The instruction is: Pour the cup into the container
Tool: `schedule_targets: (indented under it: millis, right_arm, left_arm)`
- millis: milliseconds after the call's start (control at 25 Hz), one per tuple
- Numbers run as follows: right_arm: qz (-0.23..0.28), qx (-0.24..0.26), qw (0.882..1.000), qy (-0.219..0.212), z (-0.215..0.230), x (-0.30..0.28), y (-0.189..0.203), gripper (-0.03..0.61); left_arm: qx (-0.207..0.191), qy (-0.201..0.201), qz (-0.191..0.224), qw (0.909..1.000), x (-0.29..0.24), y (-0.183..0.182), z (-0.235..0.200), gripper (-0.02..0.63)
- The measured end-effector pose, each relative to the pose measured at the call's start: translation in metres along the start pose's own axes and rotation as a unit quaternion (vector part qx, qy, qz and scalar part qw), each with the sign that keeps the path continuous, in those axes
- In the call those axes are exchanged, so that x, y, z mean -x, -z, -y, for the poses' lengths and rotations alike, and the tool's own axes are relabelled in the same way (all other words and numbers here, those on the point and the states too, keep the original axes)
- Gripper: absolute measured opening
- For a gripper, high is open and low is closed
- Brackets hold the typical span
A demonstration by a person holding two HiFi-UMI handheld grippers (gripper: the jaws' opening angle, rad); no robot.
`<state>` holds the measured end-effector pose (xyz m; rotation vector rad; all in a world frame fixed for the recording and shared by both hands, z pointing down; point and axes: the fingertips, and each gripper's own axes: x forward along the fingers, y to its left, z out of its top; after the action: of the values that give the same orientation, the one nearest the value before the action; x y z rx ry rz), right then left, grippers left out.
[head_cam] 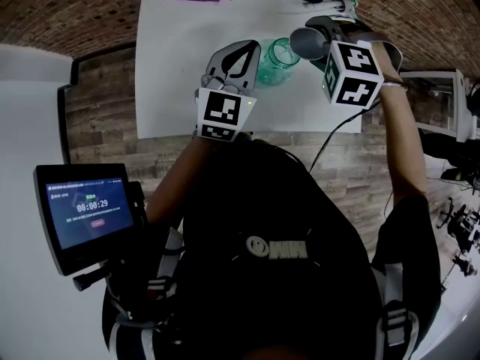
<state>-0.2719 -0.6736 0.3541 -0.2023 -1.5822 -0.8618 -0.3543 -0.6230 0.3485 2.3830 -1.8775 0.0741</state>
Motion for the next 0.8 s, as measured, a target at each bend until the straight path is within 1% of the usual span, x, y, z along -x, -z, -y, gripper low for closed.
schedule_targets:
  millis: [640,800]
  right_arm:
    - [-0.006,0.005,1.0,-0.002,-0.0007,-0.0002,0.0008,0.29]
    - [-0.006,0.006,1.0,-0.002,-0.0007,-0.0006,0.0,0.29]
  left_arm:
    - [0.002,-0.002,0.003,1.0,-0.0004,-0.0018,-0.0011,0.003]
    - [0.01,-0.003,0.002,0.9999,-0.0006,-0.0009,-0.0027,0.003]
